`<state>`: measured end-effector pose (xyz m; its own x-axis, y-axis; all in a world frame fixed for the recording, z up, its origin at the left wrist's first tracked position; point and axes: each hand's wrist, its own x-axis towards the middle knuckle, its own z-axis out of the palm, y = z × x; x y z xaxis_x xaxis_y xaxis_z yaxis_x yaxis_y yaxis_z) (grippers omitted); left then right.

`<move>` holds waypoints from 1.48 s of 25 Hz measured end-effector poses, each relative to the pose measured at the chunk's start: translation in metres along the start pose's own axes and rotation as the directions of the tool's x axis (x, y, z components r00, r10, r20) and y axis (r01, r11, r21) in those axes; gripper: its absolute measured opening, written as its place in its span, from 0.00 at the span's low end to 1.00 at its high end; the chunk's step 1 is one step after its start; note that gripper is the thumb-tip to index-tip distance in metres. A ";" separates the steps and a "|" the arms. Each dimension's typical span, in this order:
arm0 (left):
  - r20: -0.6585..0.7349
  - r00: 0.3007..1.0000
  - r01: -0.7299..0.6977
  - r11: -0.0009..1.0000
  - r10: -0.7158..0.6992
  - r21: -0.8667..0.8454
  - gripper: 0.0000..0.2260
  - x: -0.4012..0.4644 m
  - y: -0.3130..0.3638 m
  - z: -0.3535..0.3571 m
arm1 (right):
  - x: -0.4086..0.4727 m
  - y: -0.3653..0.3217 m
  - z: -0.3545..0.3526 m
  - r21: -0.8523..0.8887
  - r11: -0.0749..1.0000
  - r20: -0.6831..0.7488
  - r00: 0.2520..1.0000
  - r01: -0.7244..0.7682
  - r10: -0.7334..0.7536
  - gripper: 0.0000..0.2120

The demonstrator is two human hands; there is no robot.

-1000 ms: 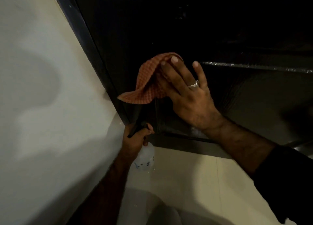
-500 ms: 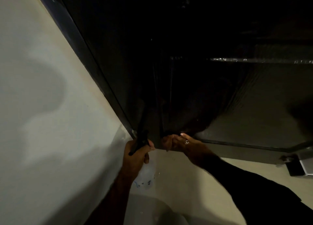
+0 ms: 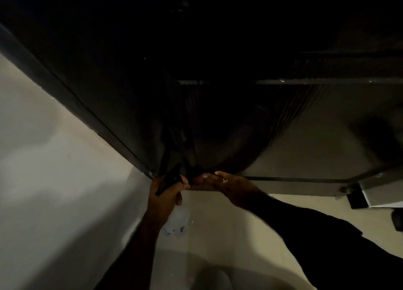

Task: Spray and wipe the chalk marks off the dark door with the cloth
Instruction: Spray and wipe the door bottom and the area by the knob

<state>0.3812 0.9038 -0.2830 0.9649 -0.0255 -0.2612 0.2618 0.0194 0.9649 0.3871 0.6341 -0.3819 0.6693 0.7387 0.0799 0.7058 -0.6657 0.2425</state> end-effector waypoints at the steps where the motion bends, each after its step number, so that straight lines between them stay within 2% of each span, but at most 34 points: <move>1: 0.015 1.000 -0.001 1.000 0.000 0.006 0.12 0.000 -0.003 0.003 | -0.024 0.011 0.004 0.022 1.000 0.027 0.999 -0.017 0.017 0.35; 2: 0.033 0.999 -0.004 1.000 0.004 0.020 0.18 0.000 -0.006 0.007 | -0.050 0.023 0.000 0.008 0.999 0.059 0.998 -0.034 0.033 0.35; 3: 0.051 0.999 -0.001 0.999 -0.001 0.036 0.18 -0.001 -0.009 0.013 | -0.081 0.036 0.001 -0.001 0.999 0.068 0.997 -0.043 0.043 0.34; 5: 0.099 0.995 -0.014 0.995 0.005 0.095 0.11 -0.004 -0.011 0.034 | -0.146 0.057 -0.006 0.038 0.985 0.050 0.985 -0.169 0.167 0.33; 7: 0.159 0.987 -0.006 0.990 -0.017 0.143 0.04 -0.009 -0.007 0.058 | -0.195 0.063 -0.018 0.119 0.932 0.051 0.940 -0.341 0.338 0.30; 10: 0.219 0.974 0.022 0.985 -0.060 0.172 0.03 -0.017 -0.001 0.095 | -0.226 0.061 -0.031 0.066 0.899 0.041 0.901 -0.433 0.432 0.31; 11: 0.228 0.971 0.036 0.984 -0.076 0.175 0.04 -0.019 0.002 0.107 | -0.229 0.057 -0.029 0.068 0.860 0.017 0.863 -0.505 0.505 0.33; 12: 0.236 0.967 0.055 0.981 -0.099 0.188 0.05 -0.021 0.005 0.117 | -0.229 0.048 -0.025 0.133 0.788 -0.031 0.792 -0.601 0.610 0.33; 13: 0.237 0.964 0.074 0.976 -0.122 0.203 0.06 -0.022 0.006 0.127 | -0.225 0.035 -0.019 0.240 0.690 -0.086 0.693 -0.683 0.716 0.29; 14: 0.227 0.960 0.107 0.967 -0.161 0.233 0.06 -0.023 0.007 0.137 | -0.218 0.020 -0.016 0.382 0.559 -0.143 0.551 -0.736 0.822 0.24; 15: 0.221 0.957 0.131 0.960 -0.187 0.246 0.05 -0.022 0.006 0.146 | -0.205 0.009 -0.010 0.538 0.410 -0.180 0.375 -0.737 0.910 0.18; 16: 0.209 0.956 0.151 0.956 -0.206 0.253 0.04 -0.022 0.005 0.152 | -0.191 0.003 -0.007 0.712 0.212 -0.160 0.139 -0.670 0.977 0.15; 17: 0.203 0.955 0.163 0.953 -0.218 0.256 0.03 -0.021 0.003 0.157 | -0.179 0.008 -0.003 0.870 -0.035 -0.027 -0.117 -0.492 0.993 0.15; 18: 0.196 0.955 0.168 0.951 -0.222 0.258 0.02 -0.021 0.001 0.160 | -0.170 0.021 -0.004 0.941 -0.243 0.161 -0.318 -0.234 0.934 0.15; 19: 0.191 0.957 0.164 0.951 -0.218 0.262 0.02 -0.023 -0.002 0.159 | -0.174 0.036 0.001 0.936 -0.350 0.300 -0.447 -0.033 0.843 0.14; 20: 0.184 0.960 0.157 0.949 -0.212 0.273 0.02 -0.025 -0.004 0.157 | -0.188 0.057 0.008 0.914 -0.401 0.368 -0.556 0.067 0.745 0.10; 22: 0.195 0.960 0.135 0.942 -0.202 0.307 0.04 -0.028 -0.008 0.149 | -0.209 0.092 0.006 0.893 -0.439 0.378 -0.695 0.100 0.612 0.07; 23: 0.195 0.961 0.130 0.940 -0.198 0.314 0.05 -0.029 -0.010 0.145 | -0.212 0.100 0.001 0.879 -0.469 0.383 -0.720 0.090 0.579 0.10; 24: 0.183 0.962 0.134 0.937 -0.200 0.321 0.05 -0.027 -0.013 0.140 | -0.208 0.101 -0.004 0.855 -0.513 0.407 -0.714 0.079 0.569 0.13; 25: 0.169 0.965 0.139 0.935 -0.203 0.326 0.05 -0.024 -0.016 0.137 | -0.197 0.095 -0.005 0.821 -0.565 0.455 -0.695 0.086 0.557 0.16; 27: 0.145 0.967 0.153 0.935 -0.208 0.319 0.04 -0.021 -0.017 0.130 | -0.159 0.075 -0.003 0.819 -0.572 0.459 -0.658 0.051 0.598 0.21; 29: 0.158 0.967 0.145 0.942 -0.199 0.302 0.03 -0.021 -0.014 0.120 | -0.101 0.038 -0.008 0.812 -0.577 0.535 -0.509 0.089 0.675 0.19; 30: 0.155 0.969 0.139 0.945 -0.192 0.296 0.03 -0.021 -0.012 0.113 | -0.070 0.019 -0.011 0.771 -0.629 0.607 -0.417 0.103 0.676 0.17; 32: 0.133 0.975 0.136 0.947 -0.180 0.291 0.02 -0.018 -0.009 0.099 | -0.016 -0.019 -0.021 0.665 -0.742 0.730 -0.287 0.090 0.620 0.15; 34: 0.128 0.977 0.126 0.950 -0.168 0.285 0.02 -0.014 -0.008 0.092 | 0.000 -0.039 -0.023 0.609 -0.778 0.793 -0.122 0.151 0.597 0.14; 35: 0.135 0.977 0.121 0.952 -0.164 0.282 0.02 -0.014 -0.007 0.093 | -0.012 -0.033 -0.019 0.610 -0.766 0.791 -0.100 0.201 0.603 0.10; 37: 0.159 0.975 0.105 0.954 -0.153 0.280 0.04 -0.012 -0.006 0.106 | -0.064 0.005 -0.018 0.679 -0.710 0.734 -0.175 0.188 0.656 0.07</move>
<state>0.3660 0.7978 -0.2831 0.8979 -0.1864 -0.3988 0.3452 -0.2639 0.9007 0.3435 0.5859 -0.3682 0.5165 -0.6435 -0.5649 -0.2178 0.5393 -0.8134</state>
